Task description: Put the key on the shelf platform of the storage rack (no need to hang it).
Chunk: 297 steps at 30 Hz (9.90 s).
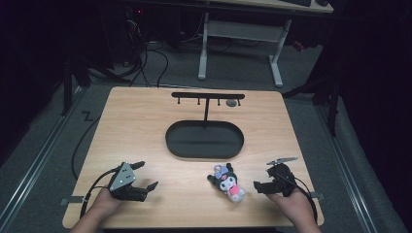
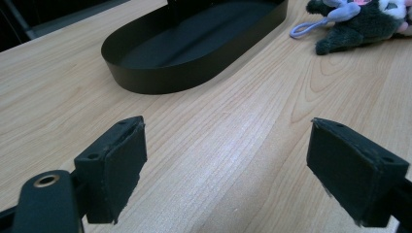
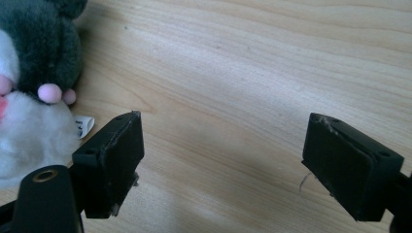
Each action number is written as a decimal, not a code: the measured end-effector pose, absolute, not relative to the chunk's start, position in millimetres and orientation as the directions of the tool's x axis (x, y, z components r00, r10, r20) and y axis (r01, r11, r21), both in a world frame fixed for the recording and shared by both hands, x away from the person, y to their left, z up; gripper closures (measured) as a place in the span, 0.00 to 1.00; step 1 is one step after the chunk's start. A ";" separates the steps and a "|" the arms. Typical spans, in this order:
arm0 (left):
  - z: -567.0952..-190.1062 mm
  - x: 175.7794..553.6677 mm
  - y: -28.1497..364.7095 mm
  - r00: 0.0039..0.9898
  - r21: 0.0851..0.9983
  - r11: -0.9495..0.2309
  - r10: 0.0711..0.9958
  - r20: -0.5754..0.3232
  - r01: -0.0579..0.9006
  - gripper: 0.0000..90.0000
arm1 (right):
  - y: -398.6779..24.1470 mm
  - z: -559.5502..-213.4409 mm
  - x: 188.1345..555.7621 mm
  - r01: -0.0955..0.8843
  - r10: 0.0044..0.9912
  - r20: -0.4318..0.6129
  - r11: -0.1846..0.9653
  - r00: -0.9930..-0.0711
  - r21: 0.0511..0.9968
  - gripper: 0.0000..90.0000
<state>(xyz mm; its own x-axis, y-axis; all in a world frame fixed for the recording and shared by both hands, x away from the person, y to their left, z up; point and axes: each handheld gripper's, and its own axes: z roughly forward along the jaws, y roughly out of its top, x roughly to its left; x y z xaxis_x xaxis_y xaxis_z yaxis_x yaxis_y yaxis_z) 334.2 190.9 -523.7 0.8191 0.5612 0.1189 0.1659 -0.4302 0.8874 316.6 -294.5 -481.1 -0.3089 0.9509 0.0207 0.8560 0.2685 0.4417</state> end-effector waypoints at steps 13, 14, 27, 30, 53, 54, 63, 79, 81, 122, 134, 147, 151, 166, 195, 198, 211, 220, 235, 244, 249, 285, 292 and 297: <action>-523.7 334.1 191.0 0.820 0.888 -0.430 0.559 0.119 0.164 0.17 | -278.8 -475.6 326.9 0.878 0.929 0.013 0.345 -0.369 0.332 0.17; -523.7 334.1 191.0 0.821 0.888 -0.431 0.559 0.120 0.164 0.17 | -277.1 -475.1 327.7 0.880 0.928 0.006 0.352 -0.373 0.319 0.17; -523.7 334.4 190.7 0.822 0.887 -0.432 0.557 0.119 0.164 0.17 | -265.0 -462.1 325.5 0.875 0.904 -0.021 0.419 -0.427 0.245 0.18; -523.6 334.4 190.6 0.822 0.886 -0.433 0.557 0.119 0.165 0.17 | -262.4 -455.8 323.9 0.874 0.902 -0.018 0.422 -0.431 0.240 0.18; -523.7 334.7 190.1 0.823 0.885 -0.436 0.554 0.120 0.164 0.17 | -210.3 -441.5 310.6 0.812 0.840 0.024 0.516 -0.542 0.274 0.16; -523.6 334.7 190.2 0.824 0.885 -0.436 0.554 0.120 0.165 0.17 | -209.1 -442.4 311.0 0.808 0.836 0.023 0.522 -0.548 0.275 0.16; -523.7 334.5 190.1 0.824 0.885 -0.436 0.553 0.120 0.164 0.17 | -201.3 -453.5 312.0 0.804 0.829 0.031 0.531 -0.558 0.267 0.16; -523.7 334.6 190.1 0.825 0.884 -0.438 0.553 0.122 0.163 0.17 | -198.9 -477.6 307.6 0.801 0.823 0.021 0.545 -0.567 0.247 0.17; -523.7 334.6 190.1 0.824 0.884 -0.437 0.553 0.121 0.163 0.17 | -199.0 -478.4 307.5 0.800 0.822 0.021 0.547 -0.569 0.248 0.18; -523.7 334.5 190.1 0.825 0.883 -0.439 0.552 0.122 0.163 0.17 | -192.7 -465.0 305.4 0.787 0.832 -0.072 0.545 -0.550 0.290 0.53; -523.7 334.4 190.0 0.824 0.883 -0.440 0.552 0.123 0.163 0.17 | -197.8 -455.3 310.5 0.797 0.846 -0.058 0.520 -0.529 0.308 0.53; -523.9 334.0 189.8 0.825 0.883 -0.442 0.551 0.125 0.161 0.17 | -202.3 -446.3 321.5 0.808 0.867 -0.029 0.476 -0.498 0.348 0.53; -523.9 333.6 189.5 0.826 0.881 -0.446 0.549 0.131 0.157 0.17 | -201.9 -444.8 324.6 0.806 0.867 -0.030 0.475 -0.498 0.352 0.53; -523.9 333.5 189.5 0.826 0.881 -0.447 0.548 0.131 0.156 0.17 | -201.1 -433.1 340.4 0.807 0.877 -0.041 0.458 -0.478 0.374 0.53; -523.8 333.5 190.2 0.827 0.883 -0.443 0.548 0.127 0.157 0.17 | -191.6 -422.1 389.6 0.811 0.894 -0.056 0.428 -0.444 0.398 0.54; -523.8 333.6 190.2 0.827 0.883 -0.442 0.548 0.127 0.158 0.17 | -189.9 -423.4 392.9 0.809 0.892 -0.061 0.433 -0.448 0.398 0.54; -523.8 333.4 190.6 0.826 0.885 -0.439 0.549 0.126 0.156 0.17 | -179.5 -432.6 416.6 0.815 0.898 -0.057 0.422 -0.437 0.397 0.54; -523.8 333.7 190.7 0.826 0.886 -0.436 0.549 0.123 0.158 0.17 | -175.7 -440.3 440.5 0.827 0.909 -0.048 0.398 -0.415 0.397 0.54; -523.8 333.7 191.0 0.826 0.886 -0.435 0.550 0.121 0.160 0.17 | -172.8 -449.0 464.9 0.842 0.920 -0.023 0.367 -0.391 0.396 0.54; -523.7 333.7 191.5 0.828 0.887 -0.433 0.549 0.118 0.160 0.17 | -172.4 -458.4 468.9 0.859 0.925 -0.016 0.359 -0.380 0.364 0.54; -523.7 333.7 191.4 0.827 0.887 -0.433 0.549 0.119 0.159 0.17 | -177.1 -465.8 464.3 0.875 0.926 -0.004 0.358 -0.378 0.325 0.53; -523.9 333.8 190.7 0.826 0.885 -0.437 0.550 0.123 0.159 0.17 | -191.5 -449.9 443.6 0.858 0.919 0.064 0.335 -0.388 0.390 0.23; -523.8 334.0 190.4 0.826 0.883 -0.441 0.549 0.125 0.160 0.17 | -194.1 -449.3 432.4 0.845 0.913 0.059 0.347 -0.403 0.407 0.21; -523.9 334.0 190.2 0.826 0.883 -0.440 0.550 0.123 0.162 0.17 | -199.5 -451.4 424.1 0.833 0.912 0.046 0.352 -0.409 0.428 0.19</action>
